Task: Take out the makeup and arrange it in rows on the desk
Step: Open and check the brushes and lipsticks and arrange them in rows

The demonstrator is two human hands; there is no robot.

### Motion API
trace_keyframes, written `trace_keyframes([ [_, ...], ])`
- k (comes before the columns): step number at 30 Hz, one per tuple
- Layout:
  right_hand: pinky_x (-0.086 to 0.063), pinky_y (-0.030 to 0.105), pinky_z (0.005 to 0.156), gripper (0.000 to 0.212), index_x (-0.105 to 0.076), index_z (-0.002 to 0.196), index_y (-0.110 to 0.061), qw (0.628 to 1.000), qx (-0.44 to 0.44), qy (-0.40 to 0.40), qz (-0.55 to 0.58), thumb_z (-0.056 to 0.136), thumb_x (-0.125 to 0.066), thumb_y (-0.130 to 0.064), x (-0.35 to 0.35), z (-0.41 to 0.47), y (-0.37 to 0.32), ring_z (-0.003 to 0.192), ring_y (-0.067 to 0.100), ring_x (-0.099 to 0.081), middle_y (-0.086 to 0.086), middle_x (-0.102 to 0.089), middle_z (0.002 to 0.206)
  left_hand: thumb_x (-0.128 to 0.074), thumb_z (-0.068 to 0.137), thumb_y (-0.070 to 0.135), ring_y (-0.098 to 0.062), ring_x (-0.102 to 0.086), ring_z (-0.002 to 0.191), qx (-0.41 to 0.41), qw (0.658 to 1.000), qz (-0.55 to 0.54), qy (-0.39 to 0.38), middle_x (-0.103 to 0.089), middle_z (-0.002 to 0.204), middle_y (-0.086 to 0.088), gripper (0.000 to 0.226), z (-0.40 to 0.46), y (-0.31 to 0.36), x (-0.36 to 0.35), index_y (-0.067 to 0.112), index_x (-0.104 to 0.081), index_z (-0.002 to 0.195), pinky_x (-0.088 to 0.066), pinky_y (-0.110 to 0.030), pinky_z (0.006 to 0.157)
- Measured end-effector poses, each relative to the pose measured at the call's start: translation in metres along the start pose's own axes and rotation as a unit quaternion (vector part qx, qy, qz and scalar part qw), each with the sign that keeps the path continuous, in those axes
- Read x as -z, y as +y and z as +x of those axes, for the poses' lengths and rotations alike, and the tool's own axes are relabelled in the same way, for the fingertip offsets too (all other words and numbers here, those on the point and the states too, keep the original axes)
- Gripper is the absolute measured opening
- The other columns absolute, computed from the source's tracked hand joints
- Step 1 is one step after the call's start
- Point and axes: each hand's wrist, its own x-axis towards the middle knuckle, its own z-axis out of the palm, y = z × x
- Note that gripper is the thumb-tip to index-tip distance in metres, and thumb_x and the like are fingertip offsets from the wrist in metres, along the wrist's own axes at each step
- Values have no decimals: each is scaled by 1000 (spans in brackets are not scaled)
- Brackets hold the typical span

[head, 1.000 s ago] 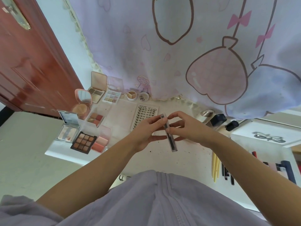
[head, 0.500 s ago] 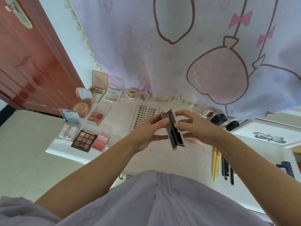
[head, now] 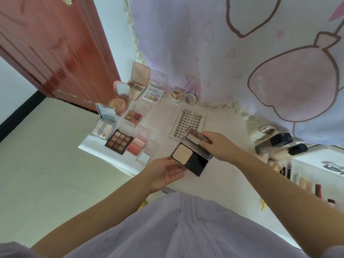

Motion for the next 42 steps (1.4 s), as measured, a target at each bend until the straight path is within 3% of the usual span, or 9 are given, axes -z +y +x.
trace_keyframes([
  [2,-32,20,65,26,-57,120,-14,998,17,-32,-45,97,-46,-16,-20,11,-5,100,22,-54,-3,-55,103,-42,94,-3,-41,-56,115,39,998,-32,45,-60,115,-29,24,-4,-4,14,-8,-55,115,-48,-44,95],
  [6,-33,10,59,16,-52,84,-20,998,34,-50,-31,96,-46,-10,-47,25,-9,83,20,-52,2,-55,86,-40,94,-5,-41,-50,121,53,989,-97,93,-51,125,-31,28,-12,-4,30,-12,-47,120,-41,-45,105],
  [11,-32,10,55,14,-54,81,-9,999,41,-24,0,94,-48,-8,-63,39,-16,71,16,-46,6,-52,76,-42,93,-5,-39,-53,116,32,987,-88,133,-53,120,-29,14,-12,5,35,-4,-49,105,-47,-40,95],
  [20,-42,16,73,30,-57,123,-20,996,-12,50,67,94,-54,-28,-32,25,2,91,8,-55,-7,-59,105,-44,95,5,-35,-61,104,78,985,100,115,-59,116,-28,28,-16,20,31,-7,-48,120,-51,-37,87],
  [23,-42,22,86,28,-58,121,-17,988,-60,141,-13,95,-51,-22,3,1,56,98,14,-57,1,-62,114,-43,96,10,-32,-66,100,100,972,206,45,-67,107,-25,29,-17,25,11,-8,-56,115,-55,-35,85],
  [29,-45,41,94,50,-27,140,-19,947,-87,37,-307,94,-45,-21,2,-33,131,120,29,-45,8,-42,136,-47,96,12,-27,-68,93,77,957,272,-57,-68,100,-20,25,14,10,-72,-2,-59,113,-55,-32,85],
  [33,-42,41,93,45,-32,137,-18,933,-106,47,-342,95,-43,-26,-6,-32,127,117,28,-45,7,-45,131,-43,96,8,-19,-63,92,29,920,391,-29,-62,110,-16,32,46,-21,-112,2,-49,127,-53,-27,85],
  [38,-47,35,86,42,-42,124,-15,984,-139,113,8,86,-58,-23,14,-30,89,100,20,-50,1,-50,113,-46,95,22,-23,-40,130,-100,783,613,-9,-36,146,-7,61,64,-40,-118,14,-20,149,-37,-33,105],
  [42,-58,30,78,32,-51,117,-15,907,-132,113,384,86,-60,-15,33,-39,49,97,13,-62,1,-62,105,-50,93,26,-26,-53,114,-274,709,650,4,-50,129,-7,51,59,-33,-116,16,-31,140,-46,-38,91],
])
